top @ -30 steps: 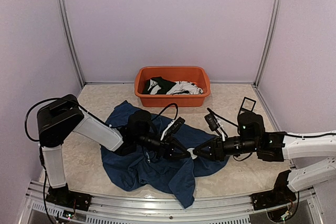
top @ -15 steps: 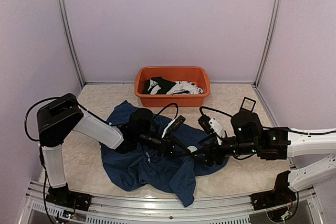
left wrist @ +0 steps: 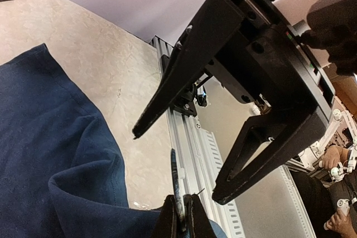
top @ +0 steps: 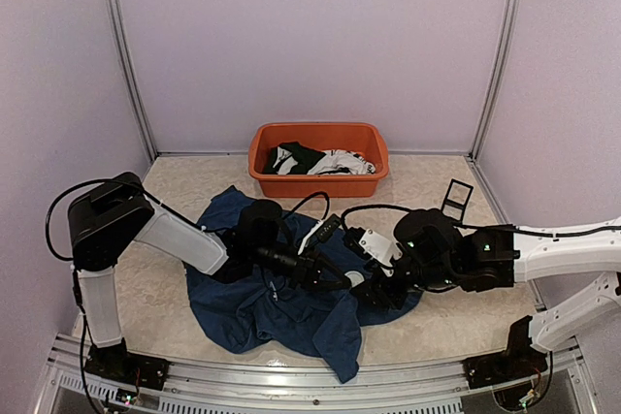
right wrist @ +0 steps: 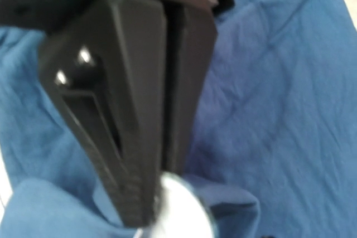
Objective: Pin the brooch onto the clothing
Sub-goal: Pin the brooch onto the flattened clothing.
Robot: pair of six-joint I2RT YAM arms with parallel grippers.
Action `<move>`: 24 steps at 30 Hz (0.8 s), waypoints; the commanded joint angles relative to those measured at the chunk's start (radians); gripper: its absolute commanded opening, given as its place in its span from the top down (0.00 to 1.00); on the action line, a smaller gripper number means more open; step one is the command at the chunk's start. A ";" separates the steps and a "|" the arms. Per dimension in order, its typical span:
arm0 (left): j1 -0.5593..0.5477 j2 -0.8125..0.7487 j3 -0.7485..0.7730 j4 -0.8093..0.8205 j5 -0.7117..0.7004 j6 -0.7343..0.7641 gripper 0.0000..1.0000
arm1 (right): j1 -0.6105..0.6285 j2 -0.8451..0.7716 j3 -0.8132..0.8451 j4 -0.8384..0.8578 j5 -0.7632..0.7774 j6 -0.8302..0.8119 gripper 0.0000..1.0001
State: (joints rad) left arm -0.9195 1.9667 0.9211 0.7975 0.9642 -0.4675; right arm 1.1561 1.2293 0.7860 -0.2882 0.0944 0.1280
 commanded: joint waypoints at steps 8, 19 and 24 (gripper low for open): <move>0.007 0.012 0.025 -0.005 0.032 -0.011 1.00 | 0.007 0.008 0.024 -0.046 0.020 -0.017 0.46; 0.004 0.026 0.034 -0.005 0.049 -0.020 1.00 | 0.008 -0.001 0.024 -0.015 0.038 -0.042 0.51; 0.004 0.033 0.041 -0.004 0.059 -0.023 1.00 | 0.008 0.013 0.032 -0.008 0.054 -0.054 0.57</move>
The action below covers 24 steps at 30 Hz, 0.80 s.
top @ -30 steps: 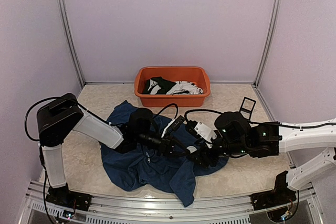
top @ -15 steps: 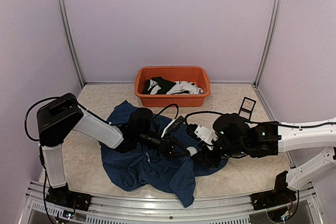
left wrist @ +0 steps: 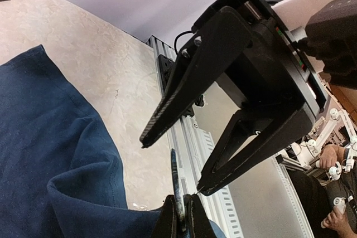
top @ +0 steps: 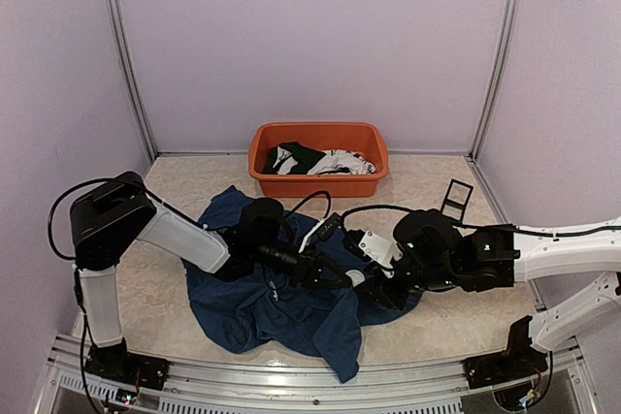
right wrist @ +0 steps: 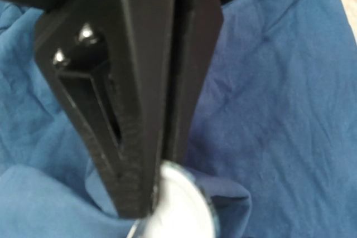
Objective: Pin the brooch onto the clothing
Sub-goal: Pin the brooch onto the flattened clothing.
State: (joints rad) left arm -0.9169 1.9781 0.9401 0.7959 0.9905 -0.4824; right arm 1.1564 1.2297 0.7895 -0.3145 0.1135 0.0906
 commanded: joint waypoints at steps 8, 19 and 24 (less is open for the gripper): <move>0.000 0.025 0.024 -0.003 0.042 -0.010 1.00 | 0.007 0.021 0.039 0.021 0.048 -0.027 0.66; -0.006 0.034 0.035 -0.003 0.060 -0.014 1.00 | 0.008 0.016 0.039 0.044 0.050 -0.028 0.71; -0.009 0.037 0.038 -0.003 0.067 -0.016 1.00 | 0.008 0.028 0.043 0.051 0.035 -0.034 0.70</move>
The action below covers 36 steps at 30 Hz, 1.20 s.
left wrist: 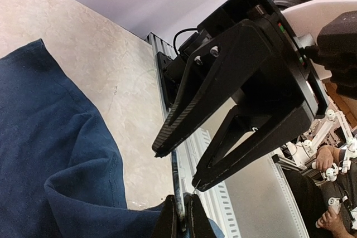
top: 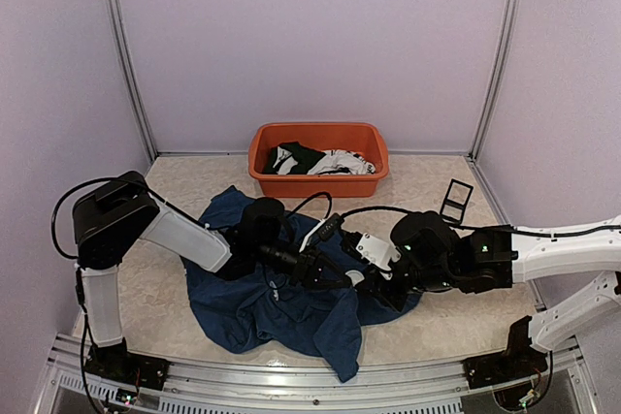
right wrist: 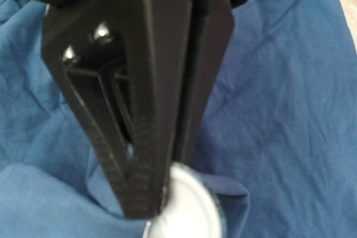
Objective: Pin the brooch onto the clothing
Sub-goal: Pin the brooch onto the flattened clothing.
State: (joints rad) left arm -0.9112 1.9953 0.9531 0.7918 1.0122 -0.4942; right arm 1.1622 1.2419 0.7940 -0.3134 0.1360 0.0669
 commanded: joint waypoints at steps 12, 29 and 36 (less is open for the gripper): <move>-0.022 0.025 0.032 -0.001 0.056 0.000 1.00 | 0.002 -0.009 0.042 0.066 0.001 0.022 0.84; -0.036 -0.032 0.006 -0.049 -0.049 0.079 1.00 | -0.004 0.077 0.042 0.116 -0.062 0.166 0.94; -0.052 -0.084 -0.031 -0.069 -0.172 0.146 1.00 | -0.003 0.130 0.053 0.135 -0.055 0.265 0.96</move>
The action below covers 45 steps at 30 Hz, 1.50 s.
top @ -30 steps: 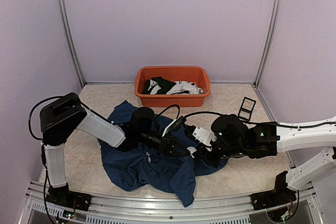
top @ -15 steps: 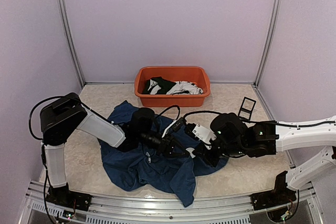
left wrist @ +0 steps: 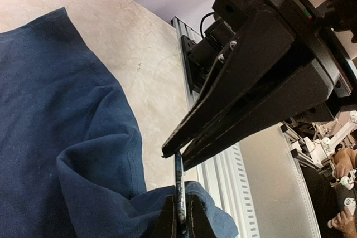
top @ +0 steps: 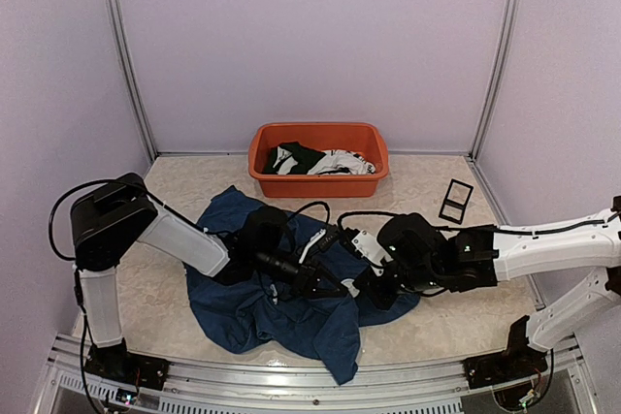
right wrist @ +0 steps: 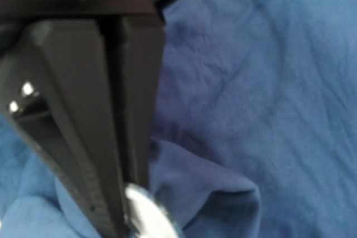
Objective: Pin the brooch onto the clothing
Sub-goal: Pin the brooch onto the flattened clothing.
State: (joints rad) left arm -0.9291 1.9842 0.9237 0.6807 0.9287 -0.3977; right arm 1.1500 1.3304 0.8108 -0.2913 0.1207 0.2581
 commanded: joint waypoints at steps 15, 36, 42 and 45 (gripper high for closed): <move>-0.060 -0.162 -0.067 0.063 -0.262 0.147 1.00 | 0.009 0.000 0.015 0.156 -0.073 0.140 0.87; -0.046 -0.137 -0.096 0.190 -0.166 0.072 1.00 | -0.001 -0.268 -0.175 0.289 -0.045 0.035 0.62; -0.039 -0.130 -0.106 0.247 -0.143 0.031 1.00 | -0.001 -0.298 -0.191 0.288 -0.087 -0.004 0.63; -0.034 -0.123 -0.106 0.266 -0.134 0.011 1.00 | 0.000 -0.337 -0.222 0.289 -0.054 -0.036 0.61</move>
State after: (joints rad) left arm -0.9726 1.8503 0.8268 0.8753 0.7612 -0.3462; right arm 1.1488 1.0428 0.6323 -0.0200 0.0479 0.2760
